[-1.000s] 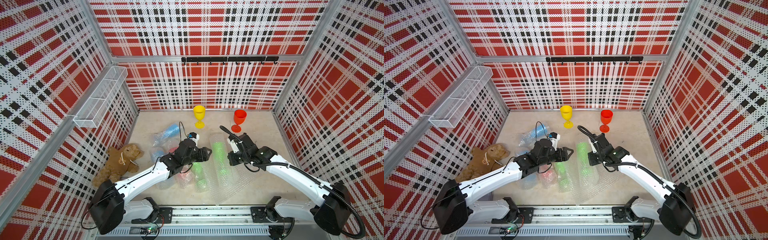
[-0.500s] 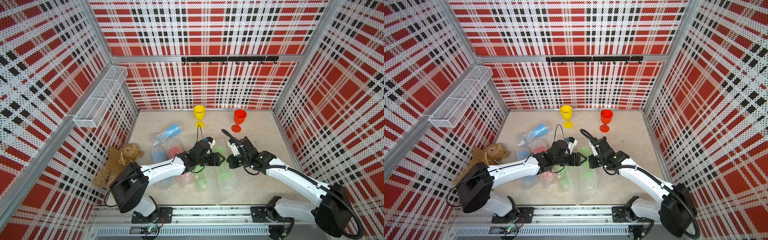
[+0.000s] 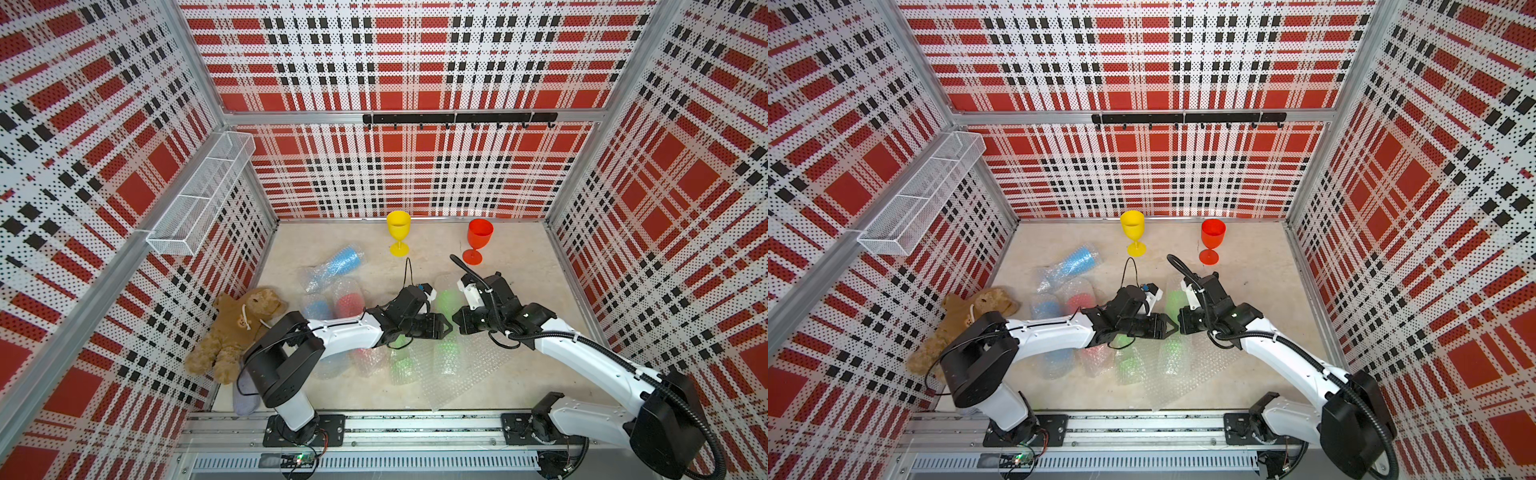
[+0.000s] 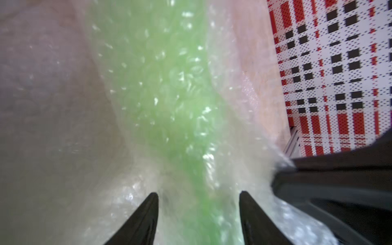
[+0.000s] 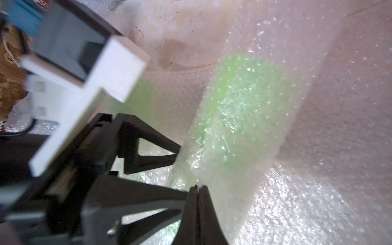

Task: Unpack wine glasses from bubble wrap
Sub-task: Unwrap the bubble wrap.

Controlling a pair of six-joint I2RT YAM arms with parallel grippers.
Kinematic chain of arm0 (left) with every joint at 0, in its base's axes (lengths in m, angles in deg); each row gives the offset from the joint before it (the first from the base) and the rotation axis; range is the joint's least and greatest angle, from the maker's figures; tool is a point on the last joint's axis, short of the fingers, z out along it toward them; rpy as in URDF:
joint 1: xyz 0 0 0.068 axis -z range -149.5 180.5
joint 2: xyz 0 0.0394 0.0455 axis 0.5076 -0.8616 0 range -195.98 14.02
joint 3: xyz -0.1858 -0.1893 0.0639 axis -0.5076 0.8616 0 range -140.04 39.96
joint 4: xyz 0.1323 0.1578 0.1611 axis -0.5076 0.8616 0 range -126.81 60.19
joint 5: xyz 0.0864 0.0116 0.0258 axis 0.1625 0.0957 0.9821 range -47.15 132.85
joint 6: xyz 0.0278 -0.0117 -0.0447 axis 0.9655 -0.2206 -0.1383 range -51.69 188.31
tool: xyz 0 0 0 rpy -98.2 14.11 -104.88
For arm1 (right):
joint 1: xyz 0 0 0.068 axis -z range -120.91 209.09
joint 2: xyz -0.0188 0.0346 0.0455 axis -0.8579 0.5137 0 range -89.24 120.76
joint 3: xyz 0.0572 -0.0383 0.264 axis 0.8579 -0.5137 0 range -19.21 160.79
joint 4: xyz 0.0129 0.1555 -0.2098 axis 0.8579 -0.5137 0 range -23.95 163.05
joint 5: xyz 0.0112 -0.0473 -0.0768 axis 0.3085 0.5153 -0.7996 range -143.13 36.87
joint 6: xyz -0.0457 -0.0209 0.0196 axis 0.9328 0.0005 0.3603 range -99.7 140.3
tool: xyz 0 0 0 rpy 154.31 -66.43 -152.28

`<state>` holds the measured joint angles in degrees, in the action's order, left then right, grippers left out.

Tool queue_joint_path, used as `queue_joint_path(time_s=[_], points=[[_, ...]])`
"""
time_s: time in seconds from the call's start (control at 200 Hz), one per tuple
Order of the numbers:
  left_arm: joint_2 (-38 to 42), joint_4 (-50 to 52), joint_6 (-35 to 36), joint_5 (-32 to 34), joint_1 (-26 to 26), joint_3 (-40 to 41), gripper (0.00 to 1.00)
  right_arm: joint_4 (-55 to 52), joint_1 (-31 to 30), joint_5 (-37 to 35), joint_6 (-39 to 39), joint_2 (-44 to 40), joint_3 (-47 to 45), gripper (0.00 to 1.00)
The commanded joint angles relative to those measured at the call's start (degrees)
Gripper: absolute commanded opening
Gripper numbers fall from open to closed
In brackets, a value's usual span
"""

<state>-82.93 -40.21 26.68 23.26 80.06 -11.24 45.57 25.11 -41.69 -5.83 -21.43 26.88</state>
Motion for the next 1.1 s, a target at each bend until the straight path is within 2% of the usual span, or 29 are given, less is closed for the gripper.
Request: queue_joint_path(time_s=[0.0,0.065,0.135,0.351,0.431,0.471,0.551,0.591,0.666,0.737,0.867,0.922,0.982,1.097], points=[[-1.12,-0.62,1.37,-0.99,-0.07,-2.70,0.58,2.66,0.40,1.71,-0.52,-0.26,-0.37,0.00],[-1.79,-0.86,1.55,-1.14,-0.26,-3.23,0.55,3.20,0.40,2.09,-0.61,-0.14,-0.85,0.00],[-2.88,-1.16,1.64,-1.71,-0.34,-3.87,0.48,3.20,0.40,1.27,-0.50,0.17,-1.26,0.00],[-4.58,-3.16,0.93,-3.38,-0.78,-4.71,0.13,-2.38,0.40,-8.69,0.37,1.49,0.11,0.00],[-4.31,-4.26,0.37,-4.23,-0.95,-4.70,0.01,-3.84,0.32,-10.19,0.66,1.90,0.63,0.00],[-4.39,-4.87,0.03,-4.78,-1.04,-4.68,0.00,-4.02,0.28,-9.98,0.91,2.22,0.93,0.09],[-4.62,-5.59,-0.47,-5.23,-1.13,-4.87,0.00,-5.08,-0.24,-11.14,1.16,3.18,1.93,0.39],[-4.74,-5.63,-0.65,-5.27,-1.13,-5.08,0.00,-5.68,-0.51,-11.68,1.55,3.80,2.65,0.50],[-4.88,-5.75,-0.74,-5.15,-0.91,-5.38,0.00,-6.49,-0.83,-12.59,1.87,4.98,3.90,0.63],[-4.92,-5.74,-0.90,-5.01,-0.78,-5.67,0.00,-6.73,-1.13,-13.02,2.18,6.13,4.86,0.69],[-4.97,-5.30,-1.07,-4.31,-0.52,-6.26,0.00,-7.01,-2.21,-13.75,2.51,8.26,6.64,0.71],[-4.92,-5.01,-1.13,-3.94,-0.47,-6.40,0.00,-7.76,-3.15,-16.21,2.63,9.00,7.24,0.67],[-4.38,-4.74,-1.43,-3.39,-0.43,-6.24,0.00,-9.45,-3.81,-19.80,2.44,10.00,7.84,0.58],[-2.89,-4.83,-2.03,-2.48,-0.65,-5.01,0.00,-9.87,-3.90,-26.46,1.94,8.57,6.77,0.31]])
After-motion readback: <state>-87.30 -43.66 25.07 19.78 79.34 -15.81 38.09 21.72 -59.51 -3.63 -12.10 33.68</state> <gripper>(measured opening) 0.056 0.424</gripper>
